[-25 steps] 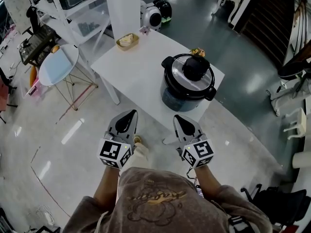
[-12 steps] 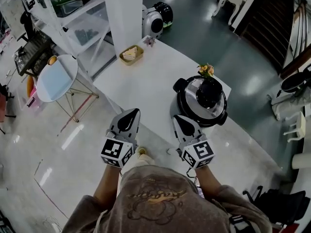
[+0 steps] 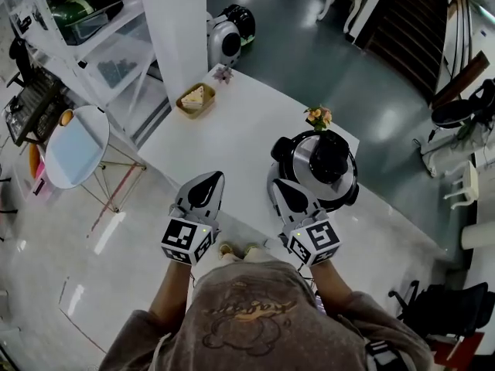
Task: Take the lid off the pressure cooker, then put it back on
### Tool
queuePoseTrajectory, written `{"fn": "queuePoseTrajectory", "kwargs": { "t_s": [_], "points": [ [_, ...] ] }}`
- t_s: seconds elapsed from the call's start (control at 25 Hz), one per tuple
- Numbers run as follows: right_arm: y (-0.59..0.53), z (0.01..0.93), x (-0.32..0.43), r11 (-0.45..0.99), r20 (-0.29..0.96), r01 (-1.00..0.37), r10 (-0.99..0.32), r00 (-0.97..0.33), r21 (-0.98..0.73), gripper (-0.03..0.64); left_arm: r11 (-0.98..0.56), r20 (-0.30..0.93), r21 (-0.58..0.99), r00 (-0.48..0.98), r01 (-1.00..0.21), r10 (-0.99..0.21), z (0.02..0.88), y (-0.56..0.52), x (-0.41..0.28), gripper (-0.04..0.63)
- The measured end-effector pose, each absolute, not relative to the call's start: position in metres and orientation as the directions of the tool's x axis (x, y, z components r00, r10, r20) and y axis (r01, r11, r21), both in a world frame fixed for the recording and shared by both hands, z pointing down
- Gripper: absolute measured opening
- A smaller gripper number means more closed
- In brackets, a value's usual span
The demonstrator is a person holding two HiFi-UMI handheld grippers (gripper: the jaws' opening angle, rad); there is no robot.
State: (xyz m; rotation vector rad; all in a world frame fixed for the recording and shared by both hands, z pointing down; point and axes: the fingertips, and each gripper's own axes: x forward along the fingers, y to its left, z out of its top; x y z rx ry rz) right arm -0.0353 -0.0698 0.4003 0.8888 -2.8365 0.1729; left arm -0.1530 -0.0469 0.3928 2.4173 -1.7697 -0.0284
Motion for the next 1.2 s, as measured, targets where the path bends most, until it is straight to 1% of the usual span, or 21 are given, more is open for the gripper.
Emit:
{"fn": "queuePoseTrajectory", "kwargs": {
  "t_s": [0.24,0.48,0.88,1.16,1.2],
  "points": [
    [-0.084,0.391,-0.02,0.791,0.177,-0.609,-0.593,-0.786,-0.055,-0.003,-0.371,0.062,0.131,0.381,-0.92,-0.923,0.388,-0.07,-0.132,0.004],
    [-0.101,0.375,0.015,0.744,0.151,-0.667,-0.655,-0.74,-0.041,-0.003,-0.475,0.05,0.122,0.483,-0.872,-0.874,0.38,-0.099,-0.093,0.003],
    [-0.129,0.366,0.1,0.592,0.141,-0.806,-0.796,-0.589,-0.025,-0.003,-0.676,0.042,0.103,0.682,-0.73,-0.73,0.37,-0.147,-0.003,0.005],
    [-0.141,0.367,0.136,0.532,0.137,-0.846,-0.836,-0.532,-0.035,-0.005,-0.78,0.043,0.093,0.786,-0.618,-0.617,0.367,-0.16,0.041,0.005],
    [-0.142,0.368,0.138,0.535,0.136,-0.844,-0.834,-0.534,-0.037,-0.008,-0.792,0.042,0.095,0.797,-0.603,-0.602,0.367,-0.161,0.045,0.016]
  ]
}}
